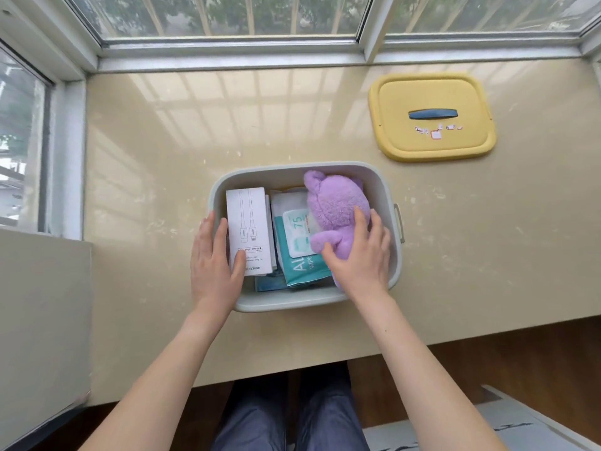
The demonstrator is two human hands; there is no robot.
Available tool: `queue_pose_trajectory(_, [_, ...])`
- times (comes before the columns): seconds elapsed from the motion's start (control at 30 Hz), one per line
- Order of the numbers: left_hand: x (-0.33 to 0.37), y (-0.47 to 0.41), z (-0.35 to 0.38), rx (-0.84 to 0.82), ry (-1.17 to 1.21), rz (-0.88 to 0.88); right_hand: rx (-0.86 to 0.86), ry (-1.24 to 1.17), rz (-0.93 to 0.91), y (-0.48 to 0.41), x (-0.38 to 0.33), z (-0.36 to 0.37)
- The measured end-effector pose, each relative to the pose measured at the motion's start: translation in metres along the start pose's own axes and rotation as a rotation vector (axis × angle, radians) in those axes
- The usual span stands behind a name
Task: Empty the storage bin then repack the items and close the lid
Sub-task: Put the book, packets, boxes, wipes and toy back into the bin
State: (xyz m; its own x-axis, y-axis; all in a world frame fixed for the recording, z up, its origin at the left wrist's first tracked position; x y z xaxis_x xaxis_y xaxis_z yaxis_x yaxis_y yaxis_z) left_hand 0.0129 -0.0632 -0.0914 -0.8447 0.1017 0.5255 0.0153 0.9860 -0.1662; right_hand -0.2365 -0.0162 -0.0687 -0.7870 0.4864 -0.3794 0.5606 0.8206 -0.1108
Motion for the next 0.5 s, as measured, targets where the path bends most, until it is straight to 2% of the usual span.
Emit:
queue_pose_trajectory(0.13, [-0.002, 0.000, 0.001, 0.024, 0.049, -0.022, -0.059, 0.081, -0.206, -0.008, -0.016, 0.005])
queue_pose_trajectory(0.2, [-0.004, 0.001, 0.002, 0.036, 0.065, -0.026, -0.144, 0.124, -0.189, -0.014, -0.011, 0.011])
queue_pose_trajectory(0.27, [-0.005, 0.001, 0.002, 0.048, 0.067, -0.034, -0.196, 0.050, -0.151, -0.016, -0.001, 0.013])
queue_pose_trajectory(0.4, [-0.004, 0.001, 0.003, 0.061, 0.072, -0.042, -0.193, -0.205, -0.043, -0.021, 0.019, 0.011])
queue_pose_trajectory(0.5, [-0.005, 0.002, 0.003, 0.071, 0.073, -0.054, -0.166, -0.208, -0.044, -0.024, 0.022, 0.013])
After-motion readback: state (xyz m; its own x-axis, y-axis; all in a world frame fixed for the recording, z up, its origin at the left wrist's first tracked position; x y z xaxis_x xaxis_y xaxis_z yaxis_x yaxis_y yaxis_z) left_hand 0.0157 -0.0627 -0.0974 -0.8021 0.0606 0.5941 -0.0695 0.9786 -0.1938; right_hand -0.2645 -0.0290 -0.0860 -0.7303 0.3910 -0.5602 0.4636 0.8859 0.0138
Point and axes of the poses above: each hand's wrist, its own y-axis away from the middle knuckle, its own z-axis out of the palm, x = y × z, the point moved 3 cm from there along -y, towards the middle knuckle, and after that the axes turned 14 degrees about x, right-handed, at the moved point
